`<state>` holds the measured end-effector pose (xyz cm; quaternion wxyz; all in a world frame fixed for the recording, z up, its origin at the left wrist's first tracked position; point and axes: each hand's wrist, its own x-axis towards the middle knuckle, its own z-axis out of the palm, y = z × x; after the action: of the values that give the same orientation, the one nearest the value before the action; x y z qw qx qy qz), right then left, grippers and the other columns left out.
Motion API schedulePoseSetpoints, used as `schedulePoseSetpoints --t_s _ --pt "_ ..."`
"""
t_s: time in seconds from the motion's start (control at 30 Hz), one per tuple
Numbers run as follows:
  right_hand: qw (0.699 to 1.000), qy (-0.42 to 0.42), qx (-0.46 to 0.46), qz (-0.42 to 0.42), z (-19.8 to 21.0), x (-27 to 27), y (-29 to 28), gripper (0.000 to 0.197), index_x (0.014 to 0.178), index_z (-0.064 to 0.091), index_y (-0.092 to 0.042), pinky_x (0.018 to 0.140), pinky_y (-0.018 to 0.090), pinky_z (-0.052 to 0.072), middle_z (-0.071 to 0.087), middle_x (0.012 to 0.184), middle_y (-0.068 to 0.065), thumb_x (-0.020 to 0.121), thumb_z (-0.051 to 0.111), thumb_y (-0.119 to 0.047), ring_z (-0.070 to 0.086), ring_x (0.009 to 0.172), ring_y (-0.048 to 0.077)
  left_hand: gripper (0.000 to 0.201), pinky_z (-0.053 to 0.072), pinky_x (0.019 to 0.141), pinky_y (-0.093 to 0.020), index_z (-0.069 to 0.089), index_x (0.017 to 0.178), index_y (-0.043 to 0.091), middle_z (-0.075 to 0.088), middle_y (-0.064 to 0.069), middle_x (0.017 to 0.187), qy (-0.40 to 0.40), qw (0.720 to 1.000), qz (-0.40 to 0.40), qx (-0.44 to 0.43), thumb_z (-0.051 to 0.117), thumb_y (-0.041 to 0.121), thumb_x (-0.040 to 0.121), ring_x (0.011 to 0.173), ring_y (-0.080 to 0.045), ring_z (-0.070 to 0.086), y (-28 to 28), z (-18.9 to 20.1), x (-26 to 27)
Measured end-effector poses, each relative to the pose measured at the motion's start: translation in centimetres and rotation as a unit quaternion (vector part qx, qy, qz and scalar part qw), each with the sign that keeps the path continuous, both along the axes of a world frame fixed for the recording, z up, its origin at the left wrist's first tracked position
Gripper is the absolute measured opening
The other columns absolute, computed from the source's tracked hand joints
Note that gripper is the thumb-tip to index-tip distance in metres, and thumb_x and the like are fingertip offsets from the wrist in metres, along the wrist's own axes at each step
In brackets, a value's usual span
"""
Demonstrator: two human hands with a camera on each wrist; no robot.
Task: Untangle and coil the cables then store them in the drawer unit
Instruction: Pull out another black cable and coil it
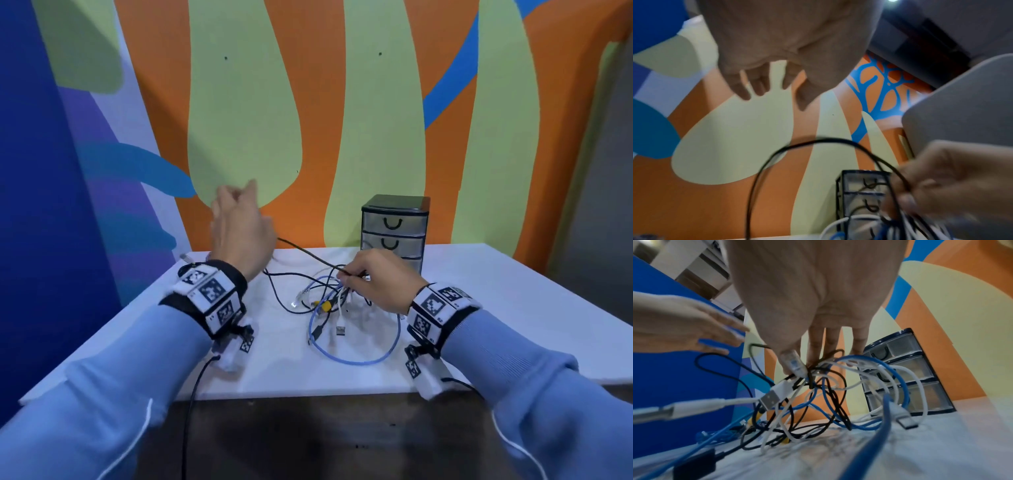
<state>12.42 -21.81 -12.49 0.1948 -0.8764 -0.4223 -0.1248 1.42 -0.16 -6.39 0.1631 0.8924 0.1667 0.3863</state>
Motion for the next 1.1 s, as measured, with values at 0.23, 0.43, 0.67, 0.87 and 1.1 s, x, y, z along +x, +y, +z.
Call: schedulePoseSetpoints --t_s 0.23,0.43,0.67,0.87,1.1 --pt "0.999 -0.025 -0.018 0.039 1.9 1.3 2.0 0.037 0.063 0.054 -0.033 0.061 0.039 0.047 0.058 0.069 -0.007 0.097 0.06 -0.017 0.054 0.067 0.017 0.039 0.05 0.076 -0.034 0.07 0.135 0.025 0.073 0.005 0.096 0.185 0.936 -0.267 0.137 0.068 0.042 0.1 0.098 -0.022 0.068 -3.5 -1.6 3.7" --pt "0.997 0.024 0.068 0.035 1.6 4.3 2.7 0.027 0.083 0.055 -0.038 0.077 0.04 0.049 0.058 0.095 -0.006 0.084 0.079 -0.028 0.053 0.096 0.015 0.028 0.031 0.065 -0.036 0.074 0.108 0.02 0.065 0.003 0.078 0.135 0.949 -0.212 0.188 0.064 0.046 0.103 0.083 -0.026 0.06 -2.7 -1.4 6.1" --pt "0.989 0.116 0.062 0.066 2.3 7.0 4.4 0.067 0.128 0.041 -0.027 0.094 0.039 0.046 0.044 0.127 0.0 0.076 0.082 -0.016 0.039 0.121 0.019 0.034 0.029 0.055 -0.033 0.06 0.075 0.018 0.049 0.015 0.053 0.04 0.954 -0.295 -0.014 0.071 0.039 0.1 0.054 -0.008 0.038 -0.2 -1.1 10.0" --pt "0.98 0.136 0.12 0.076 1.3 9.1 4.7 0.069 0.13 0.046 -0.03 0.111 0.037 0.04 0.034 0.138 -0.005 0.075 0.083 -0.011 0.036 0.136 0.015 0.031 0.031 0.064 -0.033 0.061 0.084 0.016 0.047 0.009 0.065 0.007 0.954 -0.266 -0.141 0.06 0.036 0.108 0.06 -0.013 0.041 1.5 -2.9 14.4" --pt "0.944 0.113 0.306 -0.04 -1.9 10.9 4.7 0.027 0.086 0.071 -0.034 0.101 0.029 0.038 0.049 0.112 -0.008 0.067 0.089 -0.035 0.043 0.125 0.018 0.035 0.039 0.071 -0.035 0.069 0.087 0.011 0.053 0.003 0.07 -0.039 0.943 -0.267 -0.196 0.065 0.04 0.104 0.068 -0.017 0.049 1.3 -4.1 16.6"
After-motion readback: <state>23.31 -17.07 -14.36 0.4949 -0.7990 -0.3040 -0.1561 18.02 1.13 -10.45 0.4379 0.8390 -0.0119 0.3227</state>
